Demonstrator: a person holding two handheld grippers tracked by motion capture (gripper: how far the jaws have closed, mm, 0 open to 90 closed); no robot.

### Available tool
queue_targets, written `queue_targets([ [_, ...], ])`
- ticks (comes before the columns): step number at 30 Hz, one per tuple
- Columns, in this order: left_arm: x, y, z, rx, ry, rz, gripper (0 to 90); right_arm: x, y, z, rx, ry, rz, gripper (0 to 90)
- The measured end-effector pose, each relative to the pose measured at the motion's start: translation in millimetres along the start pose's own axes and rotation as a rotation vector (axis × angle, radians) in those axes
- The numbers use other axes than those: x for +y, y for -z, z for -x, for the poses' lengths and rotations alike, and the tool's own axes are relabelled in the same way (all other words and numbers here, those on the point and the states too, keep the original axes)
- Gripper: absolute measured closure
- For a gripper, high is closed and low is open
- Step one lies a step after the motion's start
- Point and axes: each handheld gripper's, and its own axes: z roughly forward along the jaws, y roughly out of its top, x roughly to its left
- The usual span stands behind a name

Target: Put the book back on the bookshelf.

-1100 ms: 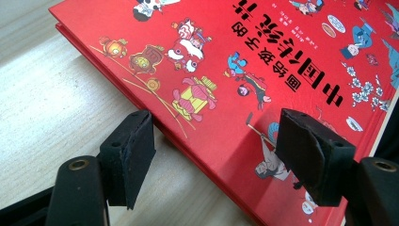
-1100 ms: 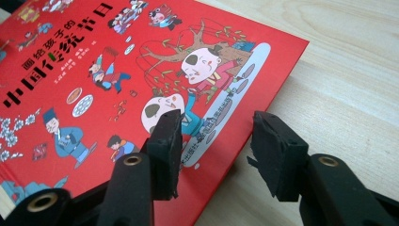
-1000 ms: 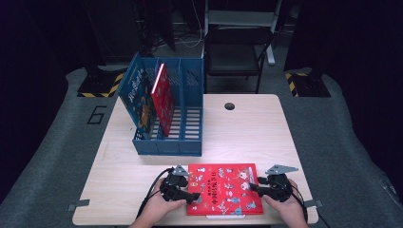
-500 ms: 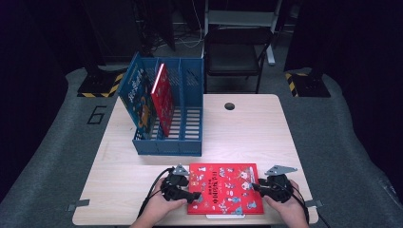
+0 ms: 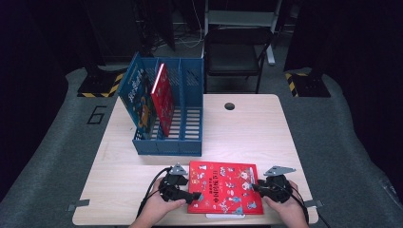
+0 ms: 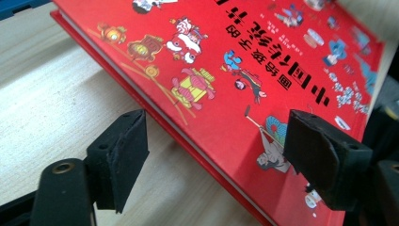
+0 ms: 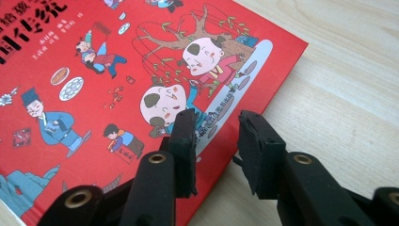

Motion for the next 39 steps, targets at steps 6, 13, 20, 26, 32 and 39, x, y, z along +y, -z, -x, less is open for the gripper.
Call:
queue_targets([
  [6,0.2,0.2,0.8,-0.023,0.002,0.000,19.0,-2.0,-1.3,1.7,0.023,-0.019,0.010,72.4],
  [13,-1.3,-7.0,2.1,-0.086,0.016,-0.030,15.0,-2.9,-2.0,3.3,0.035,-0.030,0.017,72.4],
  [20,-3.1,-16.2,5.3,-0.142,0.025,-0.006,15.4,-2.7,-1.7,2.7,0.032,-0.033,0.011,72.4],
  [26,-4.0,-19.6,4.9,-0.171,0.049,-0.024,15.4,-3.3,-1.7,3.8,0.035,-0.030,0.014,72.4],
  [32,-4.9,-24.2,6.7,-0.176,0.072,0.003,14.9,-3.7,-1.7,3.7,0.037,-0.038,0.017,72.3],
  [39,-4.0,-28.5,9.8,-0.169,0.068,-0.027,15.1,-3.7,-1.4,2.5,0.028,-0.042,0.025,71.1],
])
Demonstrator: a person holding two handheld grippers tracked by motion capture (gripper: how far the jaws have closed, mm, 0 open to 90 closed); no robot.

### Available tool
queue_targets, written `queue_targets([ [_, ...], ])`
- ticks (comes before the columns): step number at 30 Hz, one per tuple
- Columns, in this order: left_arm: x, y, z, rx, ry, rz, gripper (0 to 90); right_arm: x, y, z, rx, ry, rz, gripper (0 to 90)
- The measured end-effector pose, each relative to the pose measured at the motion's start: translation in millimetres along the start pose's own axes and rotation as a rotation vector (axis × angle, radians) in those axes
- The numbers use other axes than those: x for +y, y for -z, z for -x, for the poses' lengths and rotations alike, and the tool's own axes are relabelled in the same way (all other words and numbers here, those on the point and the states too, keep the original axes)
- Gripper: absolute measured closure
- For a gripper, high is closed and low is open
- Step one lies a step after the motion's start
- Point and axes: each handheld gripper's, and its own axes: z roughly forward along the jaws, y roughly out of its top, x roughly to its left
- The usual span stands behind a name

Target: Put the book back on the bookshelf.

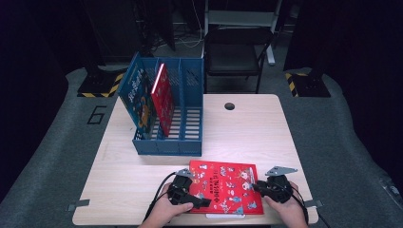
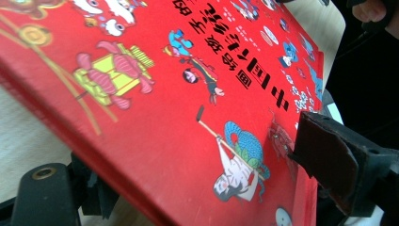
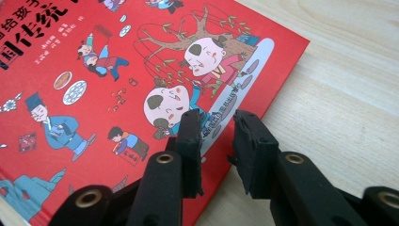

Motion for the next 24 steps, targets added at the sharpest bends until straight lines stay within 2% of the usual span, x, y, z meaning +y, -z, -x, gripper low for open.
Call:
queue_targets([
  [1,-0.1,-0.5,0.6,-0.013,0.010,-0.002,15.2,0.0,0.2,-0.5,-0.009,0.000,0.000,68.4],
  [2,-0.1,-0.7,1.0,-0.005,0.013,-0.002,15.3,-0.2,0.1,0.0,-0.020,-0.003,0.002,63.9],
  [3,-1.2,-2.7,-0.5,-0.026,0.013,0.019,15.4,0.0,0.6,2.2,-0.026,-0.007,-0.006,59.6],
  [5,-0.6,-1.7,-0.9,-0.020,0.012,-0.008,15.4,-1.2,0.2,5.7,-0.022,-0.053,0.008,53.9],
  [6,-0.6,-1.7,-0.4,0.000,0.016,-0.015,15.4,-2.0,0.2,7.8,-0.017,-0.069,0.012,52.4],
  [8,-1.6,-2.9,-1.5,-0.023,0.026,-0.012,15.6,-3.3,-1.1,11.7,0.023,-0.107,0.016,46.3],
  [10,-1.4,-2.7,-1.3,-0.019,0.026,-0.015,15.6,-3.4,-2.0,12.1,0.051,-0.141,0.003,42.7],
  [12,-1.4,-2.7,-1.2,-0.019,0.026,-0.015,15.6,-3.1,-3.5,11.2,0.053,-0.141,0.001,38.4],
  [17,-1.4,-2.7,-1.1,-0.019,0.026,-0.015,15.6,-3.5,-6.9,10.6,0.089,-0.160,0.001,34.8],
  [24,-1.5,-2.7,-1.1,-0.018,0.026,-0.015,15.7,-3.4,-10.0,11.5,0.126,-0.152,-0.009,30.7],
])
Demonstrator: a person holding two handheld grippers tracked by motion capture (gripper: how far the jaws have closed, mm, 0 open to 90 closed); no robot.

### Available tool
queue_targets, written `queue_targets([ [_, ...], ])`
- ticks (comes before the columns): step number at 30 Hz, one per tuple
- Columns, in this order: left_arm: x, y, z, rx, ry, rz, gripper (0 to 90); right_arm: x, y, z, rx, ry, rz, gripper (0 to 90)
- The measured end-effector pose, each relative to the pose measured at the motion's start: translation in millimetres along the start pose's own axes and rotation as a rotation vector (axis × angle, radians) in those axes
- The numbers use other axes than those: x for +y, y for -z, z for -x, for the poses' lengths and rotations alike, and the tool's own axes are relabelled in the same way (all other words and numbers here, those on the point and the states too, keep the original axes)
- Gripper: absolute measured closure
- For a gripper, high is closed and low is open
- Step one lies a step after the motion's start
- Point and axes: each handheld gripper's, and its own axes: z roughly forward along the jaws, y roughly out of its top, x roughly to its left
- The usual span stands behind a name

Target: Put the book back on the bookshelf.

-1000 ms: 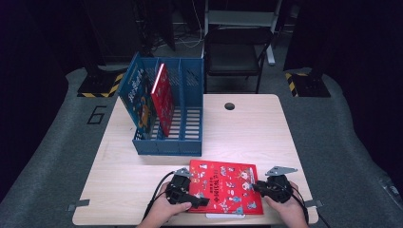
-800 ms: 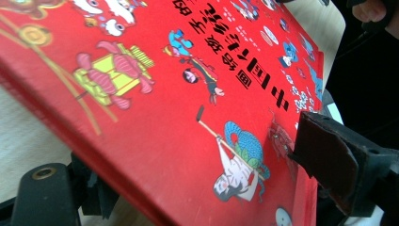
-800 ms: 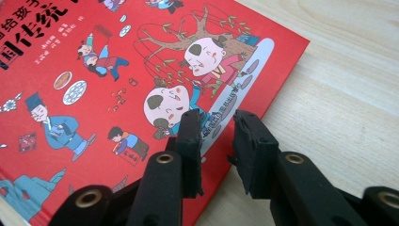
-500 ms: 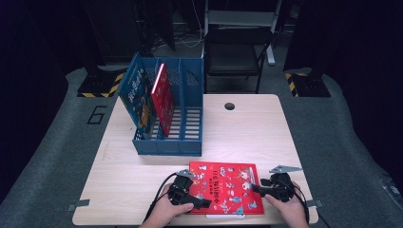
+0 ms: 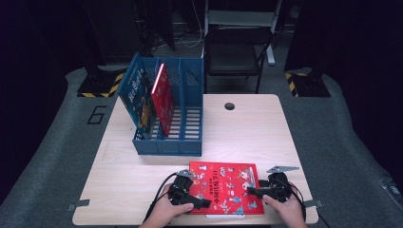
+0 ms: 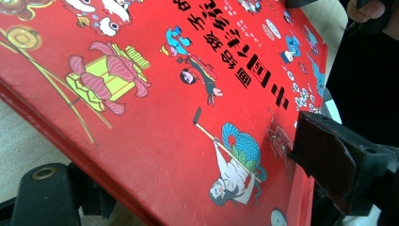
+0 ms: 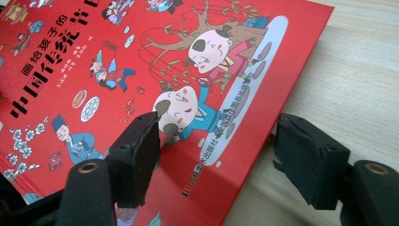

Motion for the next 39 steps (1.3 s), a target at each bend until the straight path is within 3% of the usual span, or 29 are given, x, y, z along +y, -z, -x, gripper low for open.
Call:
queue_targets([
  [11,-0.4,-1.3,-0.6,-0.015,0.011,0.015,16.0,-0.8,-1.3,-0.2,0.025,-0.028,-0.004,30.1],
  [15,0.8,0.3,0.2,-0.008,0.013,-0.009,16.8,-0.8,-1.3,-0.2,0.026,-0.027,-0.003,30.2],
  [17,0.2,0.3,0.3,-0.032,0.009,0.016,18.6,-0.6,-1.6,-0.2,0.028,-0.029,-0.001,30.5],
  [21,0.5,3.4,-0.6,-0.040,0.028,0.034,23.1,-0.2,-1.5,0.8,0.032,-0.038,0.001,31.6],
  [22,1.5,5.8,0.1,-0.014,0.024,0.013,23.6,-0.2,-1.5,1.1,0.034,-0.043,0.002,32.2],
  [23,1.3,5.9,-0.1,-0.036,0.031,0.021,24.4,0.0,-1.6,1.5,0.036,-0.050,0.003,32.5],
  [25,2.2,8.3,1.0,-0.017,0.023,0.019,25.8,0.0,-1.9,2.6,0.043,-0.054,0.009,33.4],
  [29,1.4,9.7,-0.1,-0.045,0.038,0.043,27.0,-0.1,-1.4,4.4,0.057,-0.075,0.021,37.4],
  [33,2.2,15.2,-0.7,-0.024,0.029,0.025,28.4,1.1,-2.0,1.7,0.058,-0.079,0.023,37.7],
  [35,0.9,14.8,-0.9,-0.043,0.047,0.054,29.2,1.6,-1.6,1.6,0.063,-0.086,0.027,38.1],
  [36,1.5,16.9,-1.3,-0.025,0.037,0.033,29.6,2.0,-1.4,1.6,0.067,-0.088,0.031,38.7],
  [39,1.0,19.4,-0.9,-0.015,0.046,0.035,30.7,3.0,-1.0,1.0,0.074,-0.094,0.038,39.4],
])
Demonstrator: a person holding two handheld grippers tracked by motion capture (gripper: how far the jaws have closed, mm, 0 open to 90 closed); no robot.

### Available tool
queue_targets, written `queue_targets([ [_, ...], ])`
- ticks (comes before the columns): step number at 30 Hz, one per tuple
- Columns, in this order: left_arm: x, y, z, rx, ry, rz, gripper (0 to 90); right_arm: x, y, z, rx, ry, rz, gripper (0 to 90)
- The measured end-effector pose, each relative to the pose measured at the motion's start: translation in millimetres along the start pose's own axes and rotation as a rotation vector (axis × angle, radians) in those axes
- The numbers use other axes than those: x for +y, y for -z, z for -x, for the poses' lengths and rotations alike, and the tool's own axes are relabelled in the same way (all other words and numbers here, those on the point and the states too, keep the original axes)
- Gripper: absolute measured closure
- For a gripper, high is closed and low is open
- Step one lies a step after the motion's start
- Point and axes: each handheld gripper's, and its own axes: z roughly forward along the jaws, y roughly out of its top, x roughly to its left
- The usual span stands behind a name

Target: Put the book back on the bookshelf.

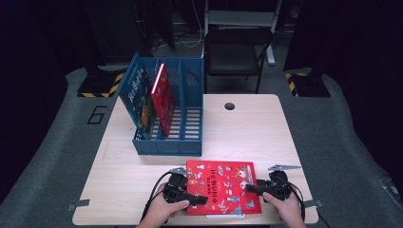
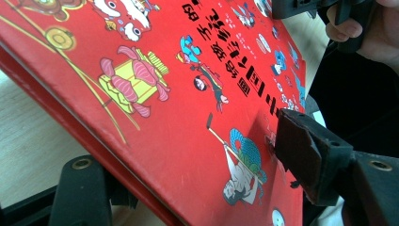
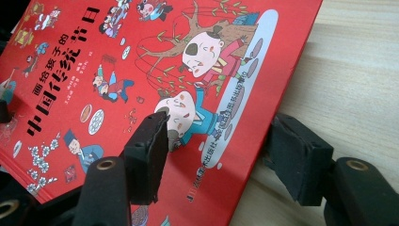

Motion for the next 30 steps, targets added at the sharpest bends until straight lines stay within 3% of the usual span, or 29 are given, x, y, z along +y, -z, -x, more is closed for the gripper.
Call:
queue_targets([
  [1,0.1,1.5,-1.3,-0.009,-0.010,0.003,31.0,0.2,0.0,-0.2,0.002,0.000,0.001,39.6],
  [2,-0.7,1.2,-0.3,-0.019,0.007,0.019,31.5,0.7,-0.2,-0.4,0.005,0.003,0.004,39.9],
  [6,-0.9,6.8,-0.7,-0.001,0.000,0.018,32.9,2.2,-0.4,-1.9,0.017,0.003,0.012,40.2],
  [11,-2.3,13.6,0.4,-0.008,0.036,0.041,36.1,4.3,-1.6,-4.0,0.035,0.005,0.016,40.5],
  [19,-3.6,22.5,-1.5,0.003,0.047,0.052,39.3,8.4,-6.4,-8.0,0.054,0.016,0.011,41.3],
  [21,-4.1,23.7,-1.4,0.022,0.046,0.058,39.4,9.2,-7.3,-8.6,0.058,0.018,0.011,41.5],
  [26,-5.1,27.4,-2.0,0.019,0.070,0.043,39.3,11.2,-9.2,-11.6,0.067,0.019,0.008,41.7],
  [30,-5.4,30.6,-5.4,0.026,0.082,0.024,39.0,12.5,-11.9,-13.4,0.076,0.046,0.011,41.7],
])
